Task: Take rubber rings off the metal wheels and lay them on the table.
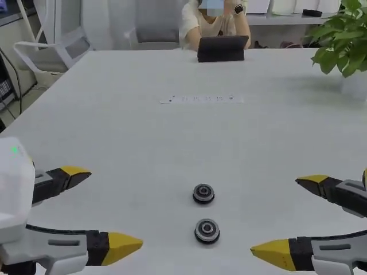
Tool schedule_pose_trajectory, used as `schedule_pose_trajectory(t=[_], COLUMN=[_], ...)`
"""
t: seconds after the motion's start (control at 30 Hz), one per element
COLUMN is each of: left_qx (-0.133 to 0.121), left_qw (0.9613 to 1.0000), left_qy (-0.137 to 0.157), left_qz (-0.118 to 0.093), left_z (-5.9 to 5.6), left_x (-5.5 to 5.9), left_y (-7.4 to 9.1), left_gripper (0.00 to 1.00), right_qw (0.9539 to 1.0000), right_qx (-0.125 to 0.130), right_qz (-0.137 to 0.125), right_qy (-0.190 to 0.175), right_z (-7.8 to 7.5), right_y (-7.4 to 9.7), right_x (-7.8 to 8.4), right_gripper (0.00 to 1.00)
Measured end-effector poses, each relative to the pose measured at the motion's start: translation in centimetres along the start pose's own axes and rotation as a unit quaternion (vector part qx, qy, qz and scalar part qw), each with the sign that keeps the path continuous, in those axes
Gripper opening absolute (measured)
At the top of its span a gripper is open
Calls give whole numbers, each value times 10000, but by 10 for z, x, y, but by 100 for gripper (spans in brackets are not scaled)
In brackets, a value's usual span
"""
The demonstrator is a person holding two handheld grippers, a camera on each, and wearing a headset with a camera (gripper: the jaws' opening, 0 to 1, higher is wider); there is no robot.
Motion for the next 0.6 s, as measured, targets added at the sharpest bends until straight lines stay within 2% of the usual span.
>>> schedule_pose_trajectory(t=[0.6], left_qx=[88], left_qw=[9998], left_qy=[-110], left_qz=[104], left_z=[2], left_x=[-4], left_y=[-10], left_gripper=[84], right_qw=[10000], right_qx=[-27], right_qz=[42], right_qy=[-21], right_z=[-6], right_y=[-4], right_x=[2], right_gripper=[95])
Point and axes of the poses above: the centre of the closed fingertips' face, and the gripper's own axes: y roughly backward along the fingers, z roughly to its left, x roughly out of its underside, the point moved 6 cm from there along y, roughly backward along the fingers, and after that the axes turned 10 degrees about z, right-handed, at the moved point
